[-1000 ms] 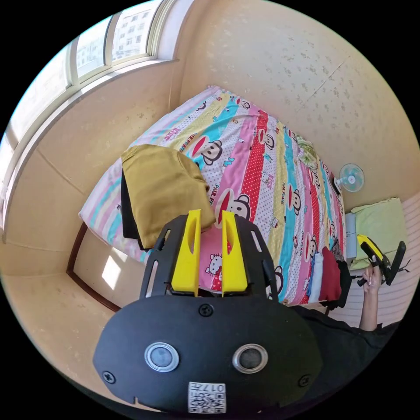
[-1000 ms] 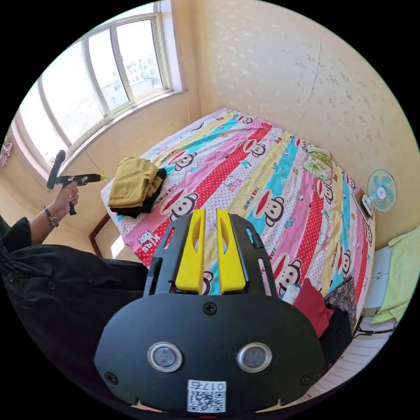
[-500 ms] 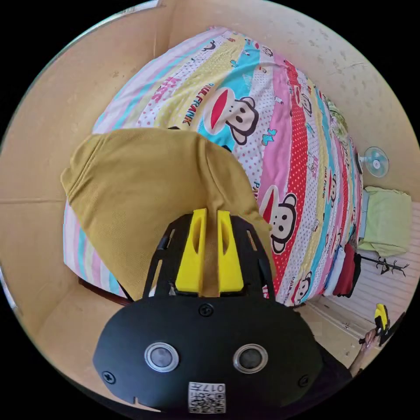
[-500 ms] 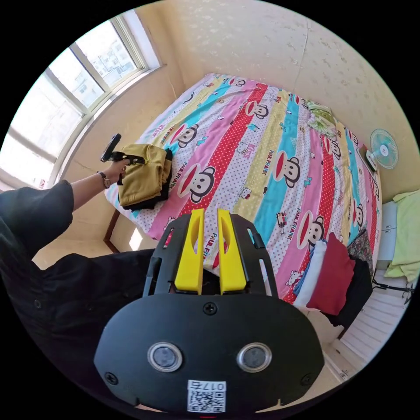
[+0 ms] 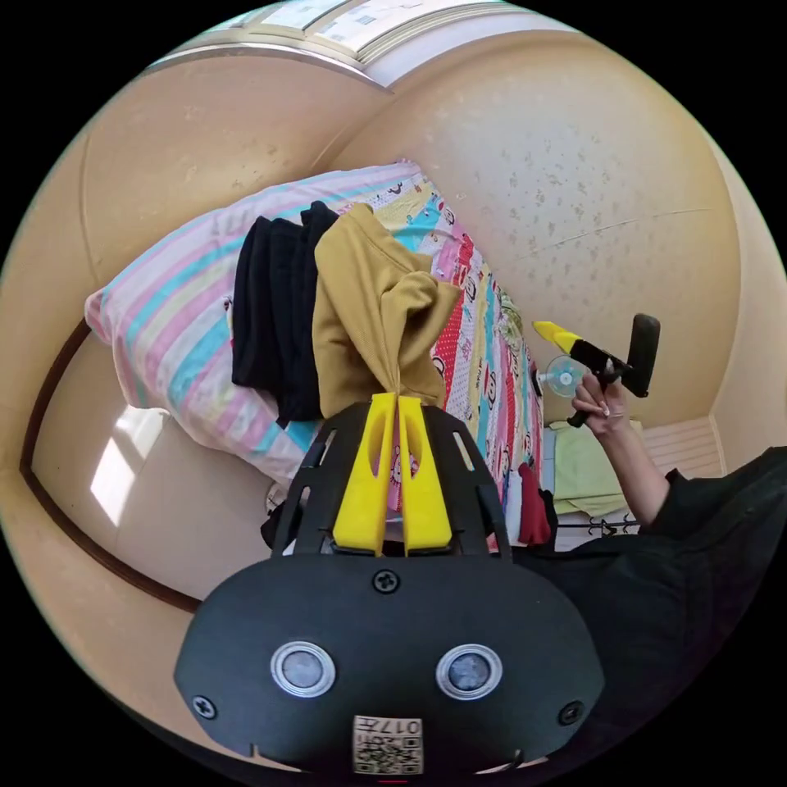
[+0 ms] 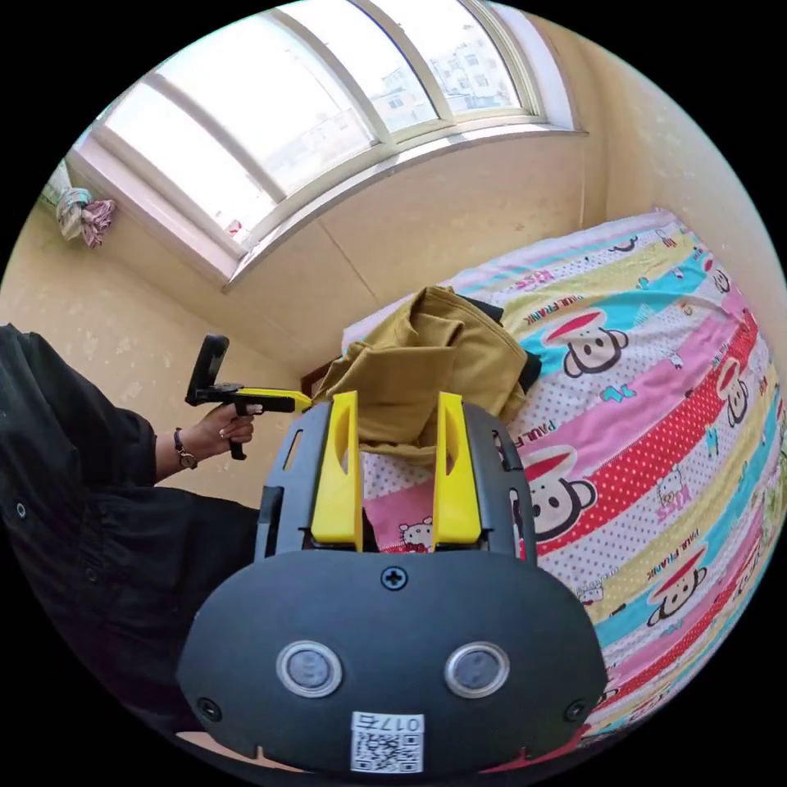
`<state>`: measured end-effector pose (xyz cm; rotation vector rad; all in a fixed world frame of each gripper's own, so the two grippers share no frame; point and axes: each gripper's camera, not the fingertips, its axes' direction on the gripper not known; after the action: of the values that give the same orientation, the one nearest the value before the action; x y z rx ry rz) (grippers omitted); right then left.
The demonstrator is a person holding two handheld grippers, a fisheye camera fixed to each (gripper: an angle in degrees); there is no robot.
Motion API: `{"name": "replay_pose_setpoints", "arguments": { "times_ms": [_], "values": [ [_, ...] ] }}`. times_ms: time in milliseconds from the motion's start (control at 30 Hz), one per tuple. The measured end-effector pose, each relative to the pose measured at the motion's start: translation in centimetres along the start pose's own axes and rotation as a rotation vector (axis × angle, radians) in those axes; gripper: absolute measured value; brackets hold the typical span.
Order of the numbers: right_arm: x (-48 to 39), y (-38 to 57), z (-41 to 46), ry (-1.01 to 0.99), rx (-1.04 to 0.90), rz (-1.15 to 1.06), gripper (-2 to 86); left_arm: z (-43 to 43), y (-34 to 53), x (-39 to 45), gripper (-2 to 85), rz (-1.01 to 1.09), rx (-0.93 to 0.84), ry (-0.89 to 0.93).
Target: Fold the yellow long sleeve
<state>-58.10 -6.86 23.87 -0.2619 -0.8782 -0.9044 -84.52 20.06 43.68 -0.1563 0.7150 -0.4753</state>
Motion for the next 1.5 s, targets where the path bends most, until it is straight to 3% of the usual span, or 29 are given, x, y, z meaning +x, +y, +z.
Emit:
{"name": "replay_pose_setpoints", "arguments": {
  "times_ms": [100,167,233,300,367,533,667,800,900,1000,1167,1267,1400,1500],
  "values": [
    [0.0,-6.5,6.8,-0.051,-0.128,-0.137,14.1,0.0,-0.6,-0.6,-0.5,0.039,-0.019,-0.062],
    [0.7,-9.0,14.5,-0.067,-0.475,-0.137,13.3,-0.5,-1.4,-1.4,-0.2,0.005,-0.005,-0.101],
    [0.5,-8.6,18.3,-0.156,-0.689,-0.174,9.8,-1.9,-1.7,-2.6,0.2,-0.056,0.043,-0.101],
    [-0.5,-7.9,18.3,-0.195,-0.654,-0.193,5.2,-4.0,-2.3,-3.5,1.3,-0.096,0.104,-0.053],
    [-1.1,-7.3,16.5,-0.228,-0.543,-0.143,4.3,-6.3,-4.0,-4.0,9.4,-0.122,0.154,0.03],
    [-1.6,-6.2,12.3,-0.31,-0.348,-0.076,3.5,-4.6,-10.7,-4.4,17.2,-0.128,0.058,0.146],
    [-2.1,-5.2,10.6,-0.241,-0.273,-0.09,3.0,1.5,-14.7,-6.2,16.3,-0.2,-0.219,0.157],
    [-3.1,-4.0,9.6,-0.27,-0.25,-0.101,2.7,0.8,-14.0,-7.2,7.1,-0.223,-0.075,0.421],
    [-4.4,-2.7,6.0,-0.336,-0.124,-0.105,2.7,-2.3,-13.4,-5.4,5.0,-0.075,0.047,0.621],
    [-5.7,-1.1,-0.4,-0.475,0.082,-0.149,3.0,-7.0,-13.6,-0.9,4.4,0.237,0.134,0.811],
    [-7.9,3.6,-11.6,-0.652,0.318,-0.346,5.1,-14.7,-15.2,11.5,4.3,0.879,0.107,1.128],
    [-7.7,7.8,-17.0,-0.675,0.418,-0.423,7.0,-17.9,-15.0,18.9,4.3,1.159,0.091,1.3],
    [-6.6,14.5,-23.6,-0.626,0.556,-0.512,7.9,-18.4,-15.3,26.0,4.2,1.284,-0.011,1.535],
    [-4.8,20.2,-27.3,-0.387,0.645,-0.39,8.4,-17.2,-15.0,30.7,4.1,1.283,-0.104,1.756]
  ]
}}
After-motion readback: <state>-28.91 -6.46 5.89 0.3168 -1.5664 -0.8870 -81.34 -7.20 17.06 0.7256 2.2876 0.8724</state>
